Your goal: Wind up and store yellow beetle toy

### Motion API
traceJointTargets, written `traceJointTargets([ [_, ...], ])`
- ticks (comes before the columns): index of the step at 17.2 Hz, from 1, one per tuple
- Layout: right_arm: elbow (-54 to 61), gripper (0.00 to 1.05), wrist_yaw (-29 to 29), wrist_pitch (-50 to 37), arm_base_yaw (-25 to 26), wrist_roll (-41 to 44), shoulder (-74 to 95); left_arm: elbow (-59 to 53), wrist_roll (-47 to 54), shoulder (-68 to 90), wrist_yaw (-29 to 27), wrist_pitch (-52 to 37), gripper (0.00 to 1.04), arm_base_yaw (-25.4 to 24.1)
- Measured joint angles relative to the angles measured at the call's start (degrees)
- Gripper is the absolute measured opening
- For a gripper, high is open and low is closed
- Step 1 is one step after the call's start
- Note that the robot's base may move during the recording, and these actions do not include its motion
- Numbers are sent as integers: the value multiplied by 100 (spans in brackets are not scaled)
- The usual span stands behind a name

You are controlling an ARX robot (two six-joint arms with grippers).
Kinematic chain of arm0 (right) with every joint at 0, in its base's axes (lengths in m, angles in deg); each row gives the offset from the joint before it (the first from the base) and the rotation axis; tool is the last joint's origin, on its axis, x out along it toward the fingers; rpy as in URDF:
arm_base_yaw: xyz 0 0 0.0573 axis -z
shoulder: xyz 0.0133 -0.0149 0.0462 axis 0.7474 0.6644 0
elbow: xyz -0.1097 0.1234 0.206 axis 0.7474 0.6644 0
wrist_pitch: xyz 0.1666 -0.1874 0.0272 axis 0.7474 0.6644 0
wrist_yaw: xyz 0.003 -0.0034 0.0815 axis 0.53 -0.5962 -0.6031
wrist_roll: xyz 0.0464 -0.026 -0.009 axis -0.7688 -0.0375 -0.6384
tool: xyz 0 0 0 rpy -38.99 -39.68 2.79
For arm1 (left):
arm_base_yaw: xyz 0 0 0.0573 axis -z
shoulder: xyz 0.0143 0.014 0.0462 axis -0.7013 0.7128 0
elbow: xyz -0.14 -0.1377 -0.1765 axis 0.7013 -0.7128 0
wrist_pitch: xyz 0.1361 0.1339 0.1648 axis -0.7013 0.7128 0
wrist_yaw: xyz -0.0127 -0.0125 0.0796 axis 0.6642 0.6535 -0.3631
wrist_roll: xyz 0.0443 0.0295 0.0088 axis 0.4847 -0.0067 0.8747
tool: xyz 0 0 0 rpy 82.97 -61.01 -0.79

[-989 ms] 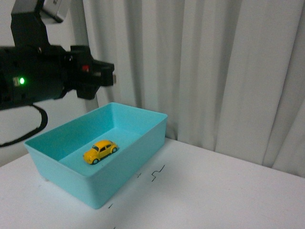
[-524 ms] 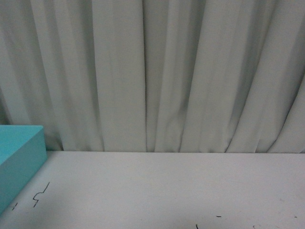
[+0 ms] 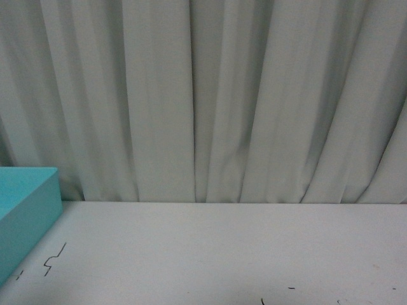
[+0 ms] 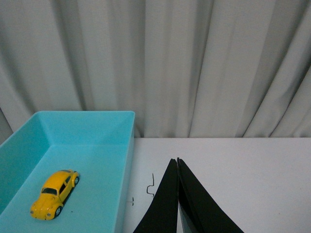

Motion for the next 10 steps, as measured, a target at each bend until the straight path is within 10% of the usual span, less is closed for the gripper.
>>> traceJointTargets([
  [10,0,98,0,0,0,-2,0,-310,0,-1270,-2,841,2,0],
])
